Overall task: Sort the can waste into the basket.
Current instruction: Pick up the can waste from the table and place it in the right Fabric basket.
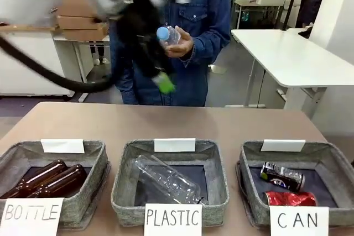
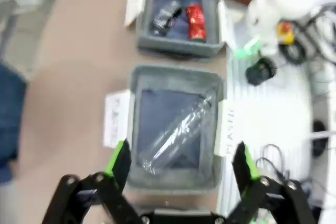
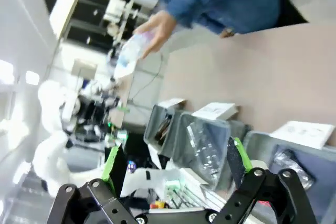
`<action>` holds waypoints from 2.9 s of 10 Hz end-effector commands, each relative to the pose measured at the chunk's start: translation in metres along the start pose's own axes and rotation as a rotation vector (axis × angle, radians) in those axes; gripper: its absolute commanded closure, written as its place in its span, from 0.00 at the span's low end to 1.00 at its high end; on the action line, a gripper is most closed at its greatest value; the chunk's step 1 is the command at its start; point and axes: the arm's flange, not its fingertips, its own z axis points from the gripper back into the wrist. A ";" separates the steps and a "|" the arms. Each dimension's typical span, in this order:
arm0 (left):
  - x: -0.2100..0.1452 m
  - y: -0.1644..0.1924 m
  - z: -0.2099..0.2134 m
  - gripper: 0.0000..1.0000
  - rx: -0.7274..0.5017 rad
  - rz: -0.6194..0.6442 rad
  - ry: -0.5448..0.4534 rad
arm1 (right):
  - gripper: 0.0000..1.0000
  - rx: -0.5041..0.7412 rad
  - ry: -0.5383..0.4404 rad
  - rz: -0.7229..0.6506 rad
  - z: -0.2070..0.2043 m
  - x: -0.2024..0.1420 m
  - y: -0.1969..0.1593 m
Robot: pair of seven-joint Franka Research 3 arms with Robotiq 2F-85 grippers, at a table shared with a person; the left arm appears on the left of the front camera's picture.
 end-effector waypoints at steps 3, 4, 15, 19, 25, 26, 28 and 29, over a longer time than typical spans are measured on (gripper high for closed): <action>-0.126 -0.019 0.083 0.00 0.097 0.324 -0.278 | 0.00 0.079 0.096 0.076 -0.099 -0.019 0.031; -0.171 -0.022 0.107 0.00 0.110 0.492 -0.399 | 0.00 0.119 0.078 0.068 -0.117 -0.020 0.035; -0.317 -0.021 0.119 0.00 -0.098 0.918 -0.512 | 0.00 0.197 0.072 0.045 -0.129 -0.013 0.033; -0.317 -0.021 0.119 0.00 -0.098 0.918 -0.512 | 0.00 0.197 0.072 0.045 -0.129 -0.013 0.033; -0.317 -0.021 0.119 0.00 -0.098 0.918 -0.512 | 0.00 0.197 0.072 0.045 -0.129 -0.013 0.033; -0.317 -0.021 0.119 0.00 -0.098 0.918 -0.512 | 0.00 0.197 0.072 0.045 -0.129 -0.013 0.033; -0.317 -0.021 0.119 0.00 -0.098 0.918 -0.512 | 0.00 0.197 0.072 0.045 -0.129 -0.013 0.033; -0.317 -0.021 0.119 0.00 -0.098 0.918 -0.512 | 0.00 0.197 0.072 0.045 -0.129 -0.013 0.033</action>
